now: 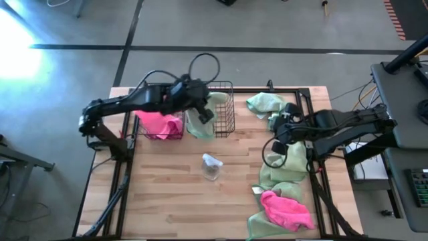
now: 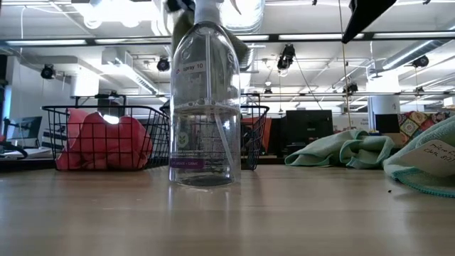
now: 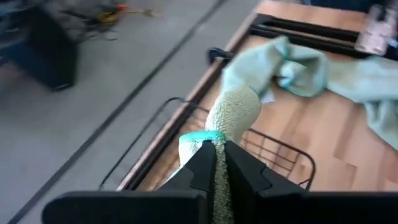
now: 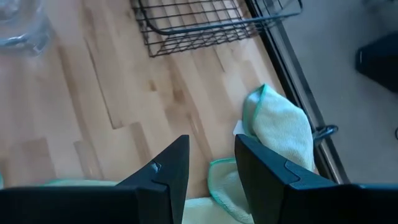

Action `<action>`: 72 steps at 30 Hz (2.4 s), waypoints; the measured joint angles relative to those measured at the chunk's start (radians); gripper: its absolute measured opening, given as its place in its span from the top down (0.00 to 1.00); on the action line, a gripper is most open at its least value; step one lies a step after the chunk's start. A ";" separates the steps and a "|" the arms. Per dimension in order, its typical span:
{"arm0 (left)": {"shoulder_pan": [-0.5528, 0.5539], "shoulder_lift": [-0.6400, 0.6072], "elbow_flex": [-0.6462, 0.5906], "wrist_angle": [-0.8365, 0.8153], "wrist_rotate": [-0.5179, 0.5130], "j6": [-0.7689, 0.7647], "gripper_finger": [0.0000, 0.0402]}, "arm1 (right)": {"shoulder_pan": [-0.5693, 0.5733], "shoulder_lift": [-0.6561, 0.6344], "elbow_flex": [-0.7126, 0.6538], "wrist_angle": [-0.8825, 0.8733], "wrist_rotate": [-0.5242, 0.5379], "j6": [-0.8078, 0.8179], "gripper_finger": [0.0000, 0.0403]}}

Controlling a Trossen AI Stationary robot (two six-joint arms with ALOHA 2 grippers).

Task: Sort microfiber towel by color & place in baskets
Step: Put the bottom left green microfiber towel into the right black wire basket, then put the top green microfiber towel into the right black wire basket

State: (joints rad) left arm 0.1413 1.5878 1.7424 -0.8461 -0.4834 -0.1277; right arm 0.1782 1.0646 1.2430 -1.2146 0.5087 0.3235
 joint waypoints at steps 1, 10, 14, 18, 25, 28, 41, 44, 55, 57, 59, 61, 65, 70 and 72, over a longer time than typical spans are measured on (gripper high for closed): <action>0.016 0.017 0.000 0.020 0.044 0.027 0.97 | -0.005 0.000 0.000 0.000 0.000 0.007 0.69; 0.118 0.122 0.000 0.016 0.188 0.119 0.97 | -0.016 0.000 -0.001 -0.001 0.013 0.024 0.69; 0.142 0.122 0.000 0.025 0.259 0.138 0.97 | -0.016 0.000 -0.001 -0.015 0.016 0.044 0.69; 0.166 0.120 0.000 0.043 0.340 0.140 0.95 | -0.016 0.000 -0.001 -0.014 0.016 0.043 0.69; 0.192 0.121 0.000 0.009 0.371 0.120 0.83 | -0.016 0.000 -0.001 -0.019 0.016 0.043 0.69; 0.202 0.121 0.000 0.009 0.369 0.134 0.77 | -0.016 0.000 -0.001 -0.018 0.016 0.043 0.69; 0.181 0.079 0.011 -0.175 0.316 -0.027 0.70 | -0.016 0.001 -0.001 -0.201 0.016 0.214 0.69; 0.120 0.032 0.011 -0.151 0.310 0.011 0.70 | -0.015 -0.001 -0.002 -0.272 0.016 0.267 0.69; -0.047 -0.225 -0.074 -0.145 0.296 0.033 0.71 | -0.015 -0.109 -0.070 -0.198 0.057 0.189 0.69; -0.075 -0.282 -0.141 -0.124 0.242 0.001 0.71 | -0.015 -0.162 -0.116 -0.154 0.079 0.187 0.69; -0.105 -0.340 -0.219 -0.088 0.179 -0.028 0.71 | -0.015 -0.222 -0.169 -0.101 0.079 0.188 0.69; -0.134 -0.398 -0.305 -0.028 0.150 -0.040 0.71 | -0.015 -0.282 -0.223 -0.033 0.084 0.190 0.69; -0.177 -0.497 -0.478 0.184 0.152 -0.039 0.71 | -0.015 -0.371 -0.314 0.110 0.188 0.196 0.69; -0.213 -0.564 -0.645 0.430 0.152 -0.041 0.71 | -0.015 -0.404 -0.382 0.149 0.488 0.272 0.69; -0.219 -0.575 -0.689 0.496 0.153 -0.045 0.71 | -0.016 -0.404 -0.402 0.146 0.565 0.298 0.69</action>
State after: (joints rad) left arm -0.0776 1.0125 1.0538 -0.3502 -0.3307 -0.1730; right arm 0.1627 0.6609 0.8408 -1.0686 1.0735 0.6217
